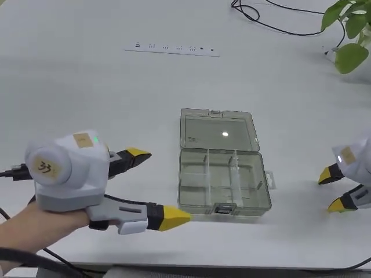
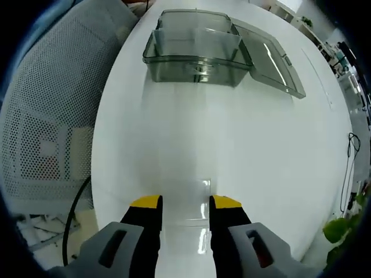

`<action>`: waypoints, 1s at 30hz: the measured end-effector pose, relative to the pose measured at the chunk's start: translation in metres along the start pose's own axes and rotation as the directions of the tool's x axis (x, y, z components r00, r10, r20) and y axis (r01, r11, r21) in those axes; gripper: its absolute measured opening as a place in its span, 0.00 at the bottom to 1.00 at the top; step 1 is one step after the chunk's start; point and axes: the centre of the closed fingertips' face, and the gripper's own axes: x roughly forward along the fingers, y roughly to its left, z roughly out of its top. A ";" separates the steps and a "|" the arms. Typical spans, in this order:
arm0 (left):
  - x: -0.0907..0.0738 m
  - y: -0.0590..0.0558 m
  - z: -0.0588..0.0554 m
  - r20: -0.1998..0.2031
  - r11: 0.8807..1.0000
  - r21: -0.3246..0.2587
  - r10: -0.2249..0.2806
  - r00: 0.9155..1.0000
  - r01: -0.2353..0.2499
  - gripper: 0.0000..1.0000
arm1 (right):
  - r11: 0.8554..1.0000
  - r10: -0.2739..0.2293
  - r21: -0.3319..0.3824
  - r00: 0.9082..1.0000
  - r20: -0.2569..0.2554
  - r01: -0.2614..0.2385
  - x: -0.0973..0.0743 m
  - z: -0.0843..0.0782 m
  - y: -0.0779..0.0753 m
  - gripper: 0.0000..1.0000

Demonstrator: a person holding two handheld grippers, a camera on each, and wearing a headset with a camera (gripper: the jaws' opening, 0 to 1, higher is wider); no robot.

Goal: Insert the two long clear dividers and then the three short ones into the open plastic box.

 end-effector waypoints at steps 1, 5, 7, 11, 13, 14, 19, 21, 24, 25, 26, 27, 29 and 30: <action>0.000 0.000 0.000 -0.002 1.000 0.002 0.001 1.000 -0.001 0.87 | 1.000 -0.001 0.005 1.000 -0.003 0.001 0.000 0.000 0.000 0.32; -0.002 0.001 0.002 0.002 1.000 -0.001 0.003 1.000 -0.003 0.86 | 1.000 -0.002 0.004 1.000 -0.013 0.002 -0.001 0.000 0.000 0.32; -0.002 0.002 0.003 0.005 1.000 0.000 0.006 1.000 -0.006 0.86 | 1.000 -0.002 0.019 1.000 -0.012 0.002 -0.002 0.000 0.000 0.32; -0.003 0.003 0.003 0.009 1.000 -0.007 0.007 1.000 -0.007 0.85 | 0.999 -0.015 0.047 1.000 -0.005 0.015 -0.003 0.003 0.001 0.32; -0.004 0.003 0.002 0.008 1.000 -0.013 0.009 1.000 -0.009 0.85 | 0.998 -0.027 0.065 1.000 0.005 0.027 -0.005 0.005 0.000 0.32; -0.004 0.003 0.002 0.011 1.000 -0.020 0.011 1.000 -0.011 0.84 | 0.997 -0.035 0.072 0.999 0.011 0.034 -0.006 0.006 -0.001 0.32; -0.005 0.003 0.003 0.018 0.999 -0.034 0.012 1.000 -0.012 0.83 | 0.989 -0.084 0.127 0.996 0.040 0.079 -0.010 0.009 -0.010 0.32; -0.005 0.004 0.003 0.022 0.999 -0.041 0.014 1.000 -0.013 0.83 | 0.987 -0.102 0.129 0.994 0.043 0.095 -0.013 0.013 -0.010 0.32; -0.004 0.003 0.007 0.042 0.998 -0.061 0.014 0.999 -0.011 0.82 | 0.979 -0.147 0.156 0.986 0.082 0.132 -0.023 0.030 -0.014 0.32; -0.004 0.004 0.008 0.044 0.998 -0.063 0.012 0.999 -0.009 0.82 | 0.978 -0.159 0.154 0.982 0.098 0.143 -0.026 0.035 -0.015 0.32; -0.003 0.004 0.008 0.045 0.998 -0.066 0.012 0.999 -0.009 0.82 | 0.977 -0.163 0.154 0.981 0.101 0.147 -0.027 0.037 -0.015 0.32; -0.003 0.004 0.008 0.047 0.998 -0.068 0.014 0.999 -0.010 0.82 | 0.976 -0.176 0.152 0.978 0.111 0.158 -0.031 0.044 -0.016 0.32; -0.002 0.004 0.010 0.053 0.997 -0.073 0.012 0.999 -0.008 0.81 | 0.967 -0.225 0.153 0.965 0.134 0.205 -0.040 0.057 -0.023 0.32; -0.002 0.003 0.011 0.057 0.997 -0.077 0.010 0.998 -0.005 0.81 | 0.964 -0.237 0.158 0.961 0.145 0.214 -0.043 0.062 -0.024 0.32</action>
